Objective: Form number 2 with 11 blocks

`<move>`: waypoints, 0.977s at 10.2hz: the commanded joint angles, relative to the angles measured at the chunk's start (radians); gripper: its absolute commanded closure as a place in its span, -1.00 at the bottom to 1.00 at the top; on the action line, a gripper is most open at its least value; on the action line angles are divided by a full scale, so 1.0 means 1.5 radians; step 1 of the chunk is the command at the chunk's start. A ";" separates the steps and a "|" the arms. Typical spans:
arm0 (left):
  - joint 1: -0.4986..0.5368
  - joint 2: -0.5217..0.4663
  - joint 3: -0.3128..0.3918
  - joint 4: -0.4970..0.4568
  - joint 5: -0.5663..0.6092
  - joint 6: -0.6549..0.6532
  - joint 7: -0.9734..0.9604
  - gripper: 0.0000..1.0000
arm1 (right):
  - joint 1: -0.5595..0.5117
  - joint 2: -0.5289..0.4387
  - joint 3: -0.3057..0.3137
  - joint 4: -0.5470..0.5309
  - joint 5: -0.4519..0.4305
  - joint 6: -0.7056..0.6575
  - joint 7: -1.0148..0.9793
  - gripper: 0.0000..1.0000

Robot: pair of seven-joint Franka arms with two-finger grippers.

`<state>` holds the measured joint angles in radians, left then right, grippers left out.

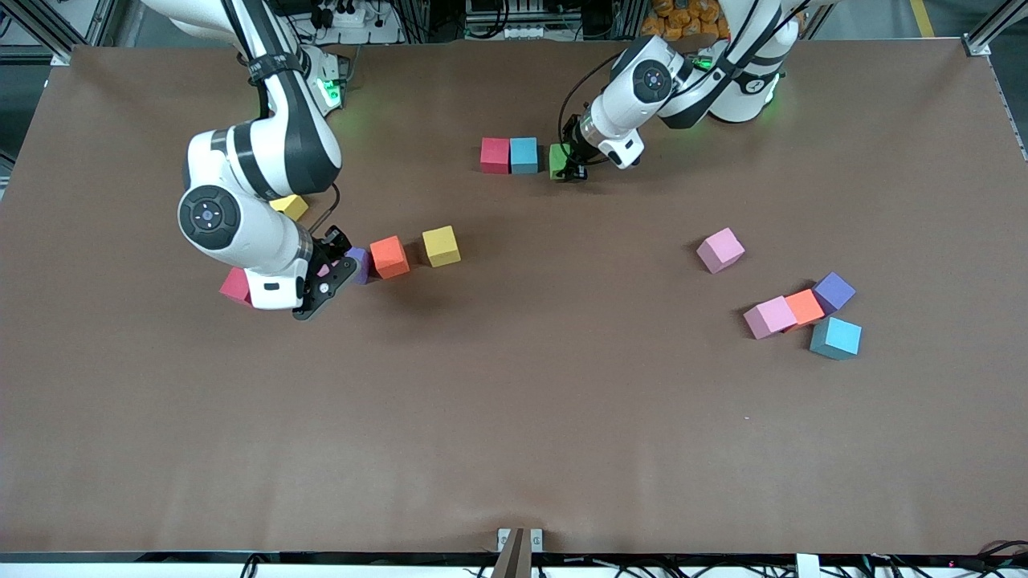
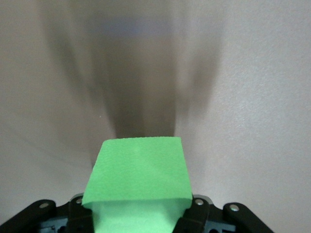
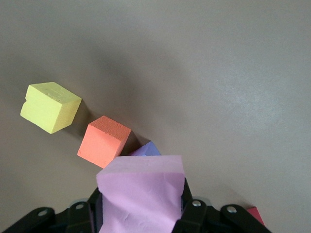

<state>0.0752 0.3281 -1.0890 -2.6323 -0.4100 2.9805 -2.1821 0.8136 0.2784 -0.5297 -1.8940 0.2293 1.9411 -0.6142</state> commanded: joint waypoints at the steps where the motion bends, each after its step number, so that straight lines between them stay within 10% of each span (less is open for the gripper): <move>1: -0.003 -0.008 -0.012 -0.010 -0.018 0.024 -0.009 1.00 | -0.003 -0.007 0.004 -0.002 -0.005 -0.001 0.005 1.00; 10: -0.036 0.033 -0.010 -0.007 -0.020 0.055 -0.007 1.00 | -0.005 -0.007 0.004 -0.003 -0.004 -0.001 0.005 1.00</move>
<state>0.0268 0.3689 -1.0946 -2.6373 -0.4154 3.0383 -2.1847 0.8136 0.2784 -0.5297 -1.8941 0.2294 1.9411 -0.6141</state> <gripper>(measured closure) 0.436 0.405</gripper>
